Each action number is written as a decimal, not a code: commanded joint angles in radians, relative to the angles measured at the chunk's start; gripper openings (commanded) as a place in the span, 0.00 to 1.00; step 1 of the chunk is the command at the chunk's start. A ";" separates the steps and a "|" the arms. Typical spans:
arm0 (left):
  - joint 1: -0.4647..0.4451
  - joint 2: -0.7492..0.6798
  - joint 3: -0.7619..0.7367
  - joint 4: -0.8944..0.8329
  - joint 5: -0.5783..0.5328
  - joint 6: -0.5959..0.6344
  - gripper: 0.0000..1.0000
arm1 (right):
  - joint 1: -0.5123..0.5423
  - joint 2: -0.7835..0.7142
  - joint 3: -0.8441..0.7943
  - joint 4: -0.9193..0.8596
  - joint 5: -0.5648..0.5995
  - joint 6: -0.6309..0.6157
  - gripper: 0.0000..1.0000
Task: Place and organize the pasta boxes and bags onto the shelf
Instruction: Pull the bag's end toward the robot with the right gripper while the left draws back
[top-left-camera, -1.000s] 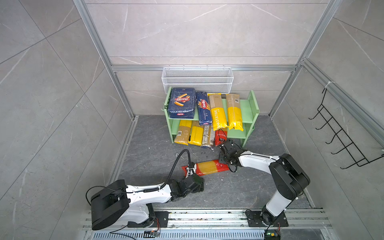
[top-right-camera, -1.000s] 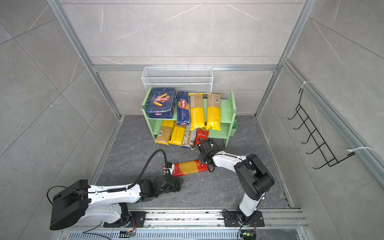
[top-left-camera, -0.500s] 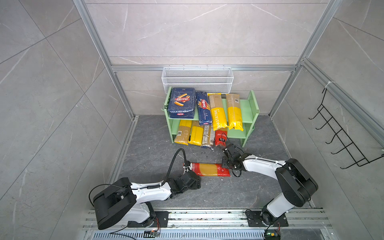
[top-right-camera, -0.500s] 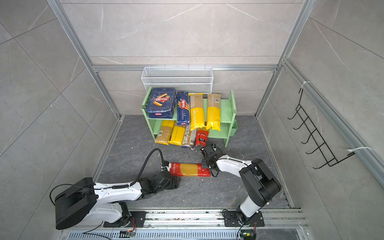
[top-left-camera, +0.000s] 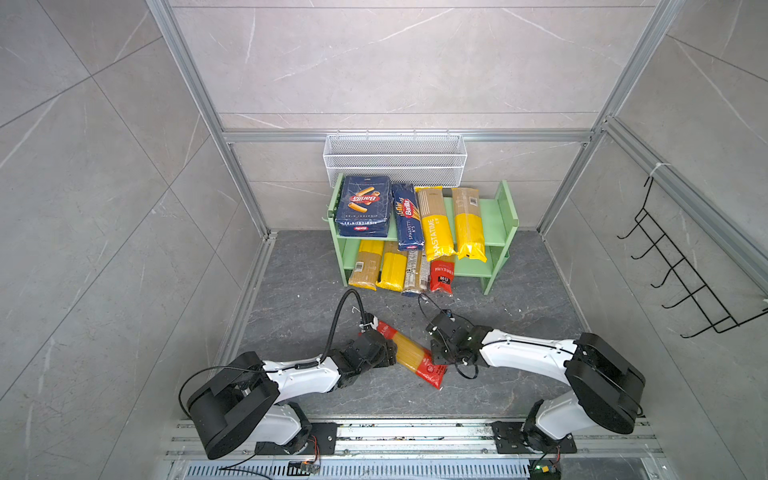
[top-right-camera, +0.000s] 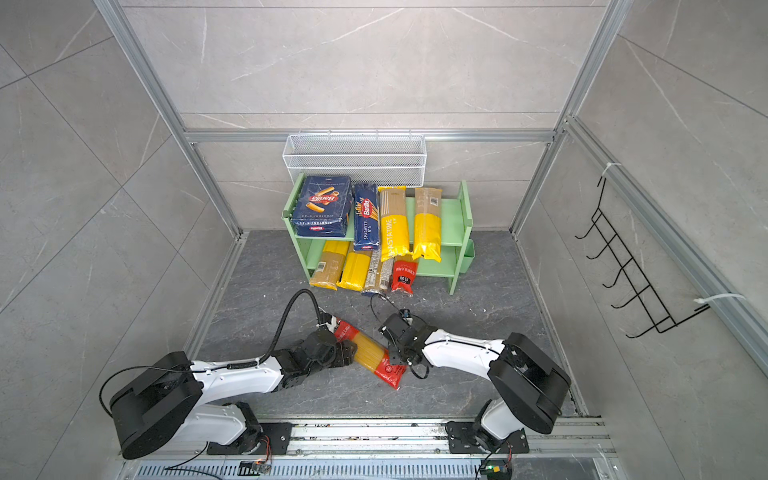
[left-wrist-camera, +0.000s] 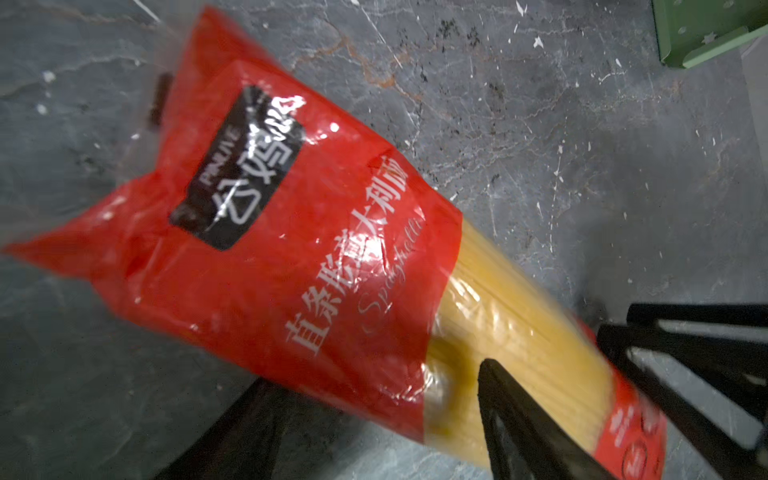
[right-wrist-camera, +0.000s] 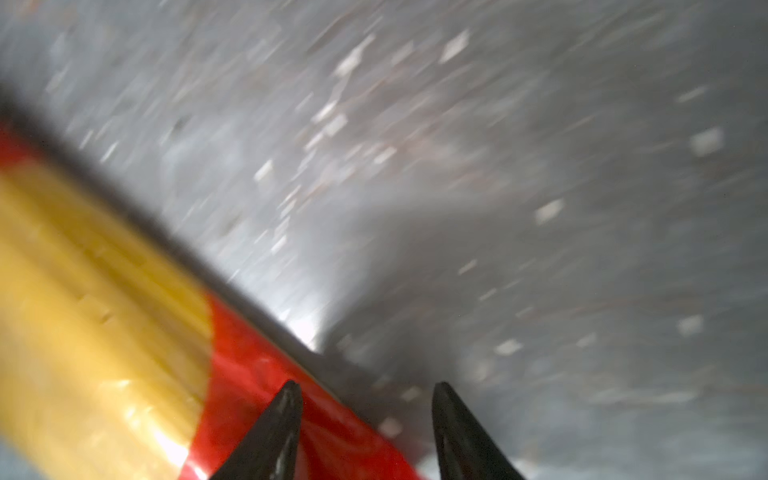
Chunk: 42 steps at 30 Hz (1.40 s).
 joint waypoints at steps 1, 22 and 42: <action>0.033 0.017 0.012 0.011 0.036 0.059 0.74 | 0.047 -0.010 0.004 -0.044 -0.029 0.031 0.54; 0.084 -0.639 0.157 -0.735 -0.051 0.067 0.99 | 0.375 -0.066 -0.098 0.041 0.185 0.003 0.99; 0.081 -0.866 0.208 -0.934 -0.073 0.022 0.99 | 0.605 -0.020 -0.176 0.087 0.526 0.073 0.99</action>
